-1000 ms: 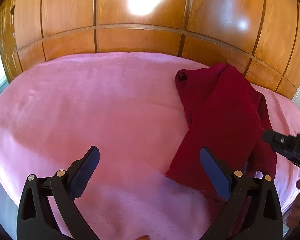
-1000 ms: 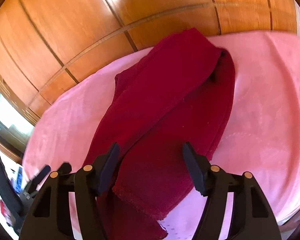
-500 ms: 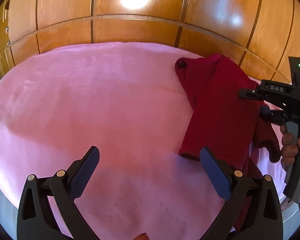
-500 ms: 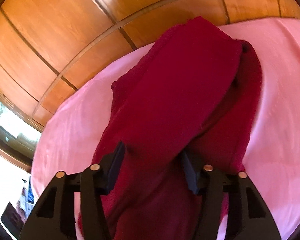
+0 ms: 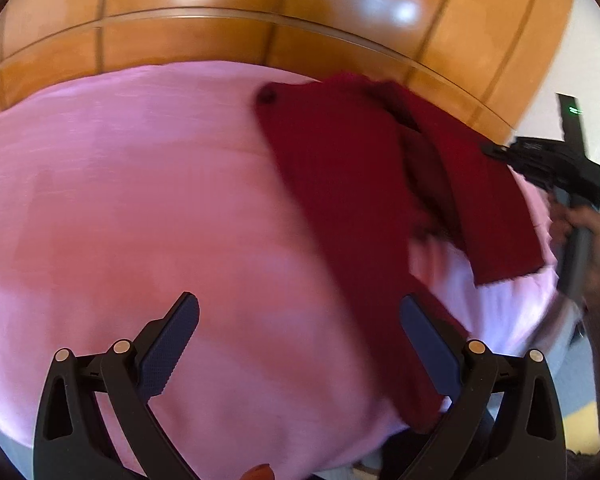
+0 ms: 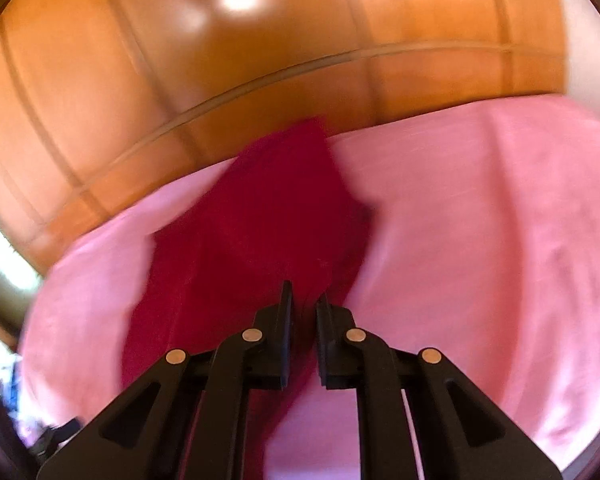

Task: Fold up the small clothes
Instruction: 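Grasp the sweater with the right gripper while the left gripper grasps another edge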

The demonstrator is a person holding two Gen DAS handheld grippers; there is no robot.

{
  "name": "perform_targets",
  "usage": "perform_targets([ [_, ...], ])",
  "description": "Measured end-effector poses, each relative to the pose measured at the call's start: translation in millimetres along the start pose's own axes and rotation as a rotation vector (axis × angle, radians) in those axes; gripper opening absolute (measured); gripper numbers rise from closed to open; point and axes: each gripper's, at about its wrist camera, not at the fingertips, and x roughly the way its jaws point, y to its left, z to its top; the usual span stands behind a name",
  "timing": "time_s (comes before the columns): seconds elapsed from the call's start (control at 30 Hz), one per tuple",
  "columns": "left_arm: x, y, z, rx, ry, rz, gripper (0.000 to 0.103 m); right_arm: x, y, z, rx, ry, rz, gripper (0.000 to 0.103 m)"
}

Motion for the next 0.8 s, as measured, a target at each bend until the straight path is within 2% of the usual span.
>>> perform_targets([
  [0.07, 8, -10, -1, 0.033, 0.025, -0.011, 0.098, 1, -20, 8, -0.006, -0.015, -0.092, 0.008],
  [0.13, 20, -21, -2, 0.070, 0.058, -0.010, 0.094, 1, -44, 19, -0.036, -0.050, -0.243, 0.008],
  [0.2, 35, -29, -3, 0.088, 0.099, -0.004, 0.082, 5, -68, 32, -0.035, -0.067, -0.350, 0.008],
  [0.23, 43, -30, -3, 0.089, 0.123, 0.005, 0.071, 8, -76, 36, -0.026, -0.069, -0.378, 0.008],
  [0.3, 53, -33, 2, 0.109, 0.127, 0.045, 0.060, 14, -98, 48, 0.002, -0.061, -0.423, 0.008],
  [0.33, 54, -34, 4, 0.115, 0.118, 0.047, 0.045, 18, -108, 51, 0.015, -0.051, -0.434, 0.008],
  [0.37, 55, -34, 6, 0.113, 0.117, 0.040, 0.021, 24, -113, 53, 0.023, -0.039, -0.442, 0.009],
  [0.4, 54, -31, 11, 0.097, 0.125, 0.024, 0.010, 31, -118, 55, 0.032, -0.025, -0.448, 0.025],
  [0.43, 51, -27, 15, 0.083, 0.122, 0.015, 0.007, 35, -121, 55, 0.036, -0.024, -0.460, 0.037],
  [0.47, 48, -24, 20, 0.070, 0.113, 0.000, 0.006, 36, -124, 54, 0.040, -0.029, -0.461, 0.057],
  [0.5, 44, -19, 26, 0.055, 0.094, -0.012, 0.006, 34, -123, 52, 0.050, -0.040, -0.451, 0.065],
  [0.6, 29, 3, 53, 0.016, 0.025, 0.012, 0.005, 28, -119, 43, 0.056, -0.047, -0.420, 0.075],
  [0.67, 16, 26, 73, -0.024, -0.026, 0.046, 0.004, 21, -108, 38, 0.047, -0.053, -0.381, 0.077],
  [0.8, -9, 91, 144, -0.115, -0.155, 0.192, 0.004, 8, -81, 17, 0.004, -0.042, -0.294, 0.082],
])
